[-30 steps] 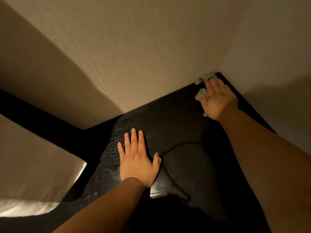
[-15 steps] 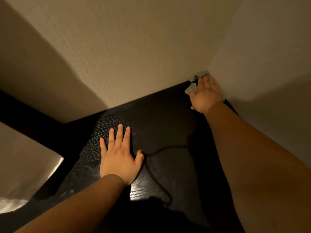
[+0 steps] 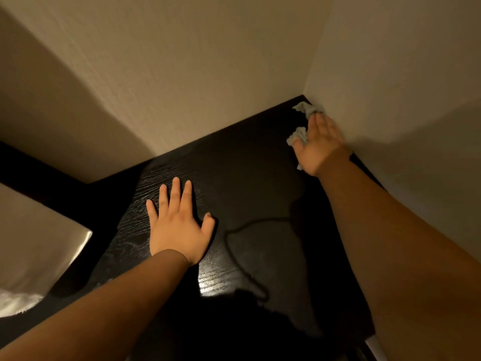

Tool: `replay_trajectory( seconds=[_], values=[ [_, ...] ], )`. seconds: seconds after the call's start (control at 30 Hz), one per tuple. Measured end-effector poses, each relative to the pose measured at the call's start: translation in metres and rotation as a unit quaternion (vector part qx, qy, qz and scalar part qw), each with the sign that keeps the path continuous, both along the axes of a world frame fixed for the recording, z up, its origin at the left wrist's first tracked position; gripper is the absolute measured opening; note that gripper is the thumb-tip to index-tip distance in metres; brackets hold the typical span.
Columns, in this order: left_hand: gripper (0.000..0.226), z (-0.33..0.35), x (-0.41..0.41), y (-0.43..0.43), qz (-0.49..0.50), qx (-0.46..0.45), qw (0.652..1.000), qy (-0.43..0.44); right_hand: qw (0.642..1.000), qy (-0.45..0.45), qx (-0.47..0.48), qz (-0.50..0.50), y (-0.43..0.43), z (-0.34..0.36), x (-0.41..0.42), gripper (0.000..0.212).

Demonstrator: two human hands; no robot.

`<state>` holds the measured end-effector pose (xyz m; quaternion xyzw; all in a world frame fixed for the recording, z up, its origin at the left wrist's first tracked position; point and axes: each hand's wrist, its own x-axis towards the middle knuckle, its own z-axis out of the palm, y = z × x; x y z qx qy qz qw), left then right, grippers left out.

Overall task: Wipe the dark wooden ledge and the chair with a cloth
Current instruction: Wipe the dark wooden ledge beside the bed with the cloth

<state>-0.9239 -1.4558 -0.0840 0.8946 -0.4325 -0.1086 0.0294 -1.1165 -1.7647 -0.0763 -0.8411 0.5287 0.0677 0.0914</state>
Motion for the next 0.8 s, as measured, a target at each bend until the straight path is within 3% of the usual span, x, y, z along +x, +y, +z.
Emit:
replay_trajectory(
  seconds=[0.13,0.33,0.5,0.8],
  values=[
    [0.089,0.0,0.0,0.002,-0.001,-0.003,1.0,-0.006,0.996,-0.075,-0.028,-0.039,0.055,-0.001,-0.043,0.08],
    [0.09,0.001,-0.002,0.002,0.004,-0.008,1.0,-0.003,0.993,-0.013,-0.034,-0.113,0.116,-0.011,-0.097,0.082],
    [0.09,-0.002,-0.001,0.002,0.004,-0.008,1.0,-0.006,0.995,-0.01,-0.023,-0.095,0.101,-0.006,-0.09,0.079],
    [0.09,-0.001,-0.001,0.003,-0.001,-0.007,1.0,-0.012,0.994,-0.008,-0.029,-0.109,0.209,-0.015,-0.162,0.083]
  ],
)
